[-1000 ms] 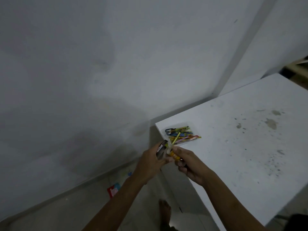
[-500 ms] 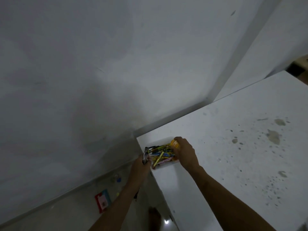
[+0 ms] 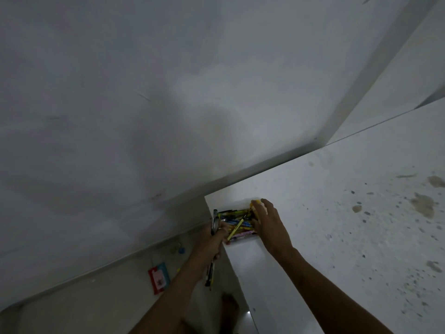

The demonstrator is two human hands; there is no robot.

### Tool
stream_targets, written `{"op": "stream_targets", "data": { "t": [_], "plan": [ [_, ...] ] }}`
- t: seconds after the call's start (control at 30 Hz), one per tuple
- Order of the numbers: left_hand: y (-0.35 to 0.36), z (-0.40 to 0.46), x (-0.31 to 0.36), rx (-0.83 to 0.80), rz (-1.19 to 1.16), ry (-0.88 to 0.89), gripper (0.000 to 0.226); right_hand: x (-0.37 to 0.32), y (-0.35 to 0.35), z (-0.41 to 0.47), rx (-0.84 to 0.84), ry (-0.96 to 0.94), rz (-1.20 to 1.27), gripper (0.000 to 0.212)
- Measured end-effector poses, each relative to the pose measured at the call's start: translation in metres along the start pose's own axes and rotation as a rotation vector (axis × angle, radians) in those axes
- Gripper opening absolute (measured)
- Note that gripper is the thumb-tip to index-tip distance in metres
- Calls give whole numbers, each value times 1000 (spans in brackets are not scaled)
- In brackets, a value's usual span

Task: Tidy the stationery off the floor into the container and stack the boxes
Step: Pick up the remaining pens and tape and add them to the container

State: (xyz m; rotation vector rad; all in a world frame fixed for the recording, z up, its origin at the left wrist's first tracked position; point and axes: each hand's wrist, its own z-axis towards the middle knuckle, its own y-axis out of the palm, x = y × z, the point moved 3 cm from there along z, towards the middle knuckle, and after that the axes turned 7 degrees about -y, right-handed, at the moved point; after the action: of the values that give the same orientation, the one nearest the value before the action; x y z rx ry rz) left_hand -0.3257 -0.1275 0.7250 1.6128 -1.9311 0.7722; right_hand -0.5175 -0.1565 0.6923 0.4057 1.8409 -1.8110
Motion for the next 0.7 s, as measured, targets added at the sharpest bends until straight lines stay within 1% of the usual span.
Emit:
{"op": "stream_targets", "data": {
  "t": [0.07,0.13,0.17,0.23,0.3,0.33,0.4,0.47,0.53,0.6,0.67,0.7],
  "plan": [
    [0,-3,2,-15,3,11,18,-3,-3,-5,54,-15,-34,47],
    [2,-8,8,-22,-4,21,21,-8,-9,-9,110,-13,0,44],
    [3,-9,10,-27,-19,23,25,-12,-12,-12,135,-5,68,40],
    [8,-9,16,-42,-60,33,27,-26,-19,-17,157,74,352,27],
    [14,-7,24,-56,-139,38,25,-43,-23,-23,71,185,673,17],
    [17,-6,28,-62,-196,33,23,-50,-22,-27,1,226,774,16],
    [21,-2,34,-63,-304,19,20,-62,-14,-35,-144,304,932,20],
    [21,2,39,-34,-295,27,20,-67,-10,-41,-199,364,1014,24],
    [21,7,44,30,-94,92,21,-64,-12,-41,-171,380,1007,23],
    [21,13,49,92,216,203,21,-56,-15,-39,-121,399,955,22],
    [25,21,51,93,480,288,18,-45,-18,-40,-83,416,873,23],
    [27,24,51,78,581,291,19,-39,-19,-41,-72,421,840,22]
  ]
}}
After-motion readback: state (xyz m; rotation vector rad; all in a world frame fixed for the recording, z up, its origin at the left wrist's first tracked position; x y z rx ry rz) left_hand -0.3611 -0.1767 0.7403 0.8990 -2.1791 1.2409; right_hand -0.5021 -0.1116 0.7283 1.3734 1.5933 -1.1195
